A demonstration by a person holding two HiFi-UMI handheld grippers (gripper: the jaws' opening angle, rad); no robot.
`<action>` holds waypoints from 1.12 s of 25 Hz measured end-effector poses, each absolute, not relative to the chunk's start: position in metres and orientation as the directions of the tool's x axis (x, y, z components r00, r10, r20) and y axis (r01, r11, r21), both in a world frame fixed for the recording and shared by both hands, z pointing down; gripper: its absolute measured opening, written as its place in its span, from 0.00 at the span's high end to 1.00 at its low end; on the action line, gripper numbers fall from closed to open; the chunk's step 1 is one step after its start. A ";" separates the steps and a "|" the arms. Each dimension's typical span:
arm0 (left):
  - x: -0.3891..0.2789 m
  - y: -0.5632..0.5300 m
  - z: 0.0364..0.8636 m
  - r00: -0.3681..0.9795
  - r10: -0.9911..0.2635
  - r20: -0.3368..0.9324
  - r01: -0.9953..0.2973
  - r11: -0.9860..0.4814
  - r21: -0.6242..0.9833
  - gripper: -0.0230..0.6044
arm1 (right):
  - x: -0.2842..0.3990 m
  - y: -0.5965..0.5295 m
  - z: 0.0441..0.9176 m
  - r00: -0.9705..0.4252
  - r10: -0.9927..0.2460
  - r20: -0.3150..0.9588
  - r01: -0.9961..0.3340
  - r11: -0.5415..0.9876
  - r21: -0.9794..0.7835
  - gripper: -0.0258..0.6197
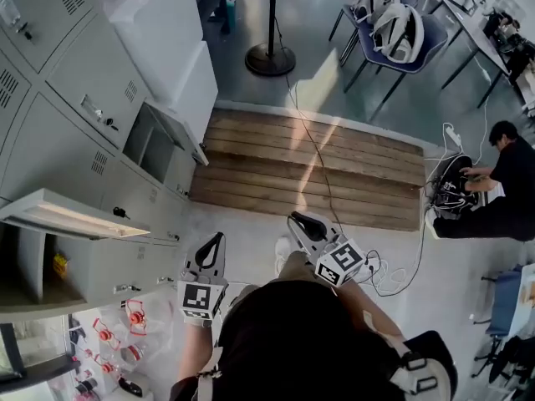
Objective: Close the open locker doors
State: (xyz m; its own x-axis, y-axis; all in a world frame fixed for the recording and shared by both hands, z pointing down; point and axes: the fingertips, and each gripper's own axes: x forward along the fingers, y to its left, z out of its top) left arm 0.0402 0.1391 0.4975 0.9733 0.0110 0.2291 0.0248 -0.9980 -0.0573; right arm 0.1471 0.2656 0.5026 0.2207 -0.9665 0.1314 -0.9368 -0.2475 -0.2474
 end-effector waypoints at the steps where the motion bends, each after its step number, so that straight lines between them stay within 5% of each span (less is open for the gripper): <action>1: 0.062 0.139 0.496 0.973 0.012 0.229 0.027 -0.998 -0.063 0.95 | 0.164 0.265 0.502 0.216 -0.968 0.129 -0.939 -0.242 -0.246 0.87; 12: 0.220 0.151 0.479 0.971 0.011 0.239 0.040 -0.992 -0.116 0.95 | 0.296 0.252 0.505 0.127 -0.984 0.125 -0.951 -0.157 -0.265 0.87; 28: 0.169 0.066 0.478 0.940 -0.245 0.238 -0.227 -0.969 -0.103 0.95 | 0.265 0.130 0.486 -0.184 -0.976 0.115 -0.954 0.149 -0.261 0.87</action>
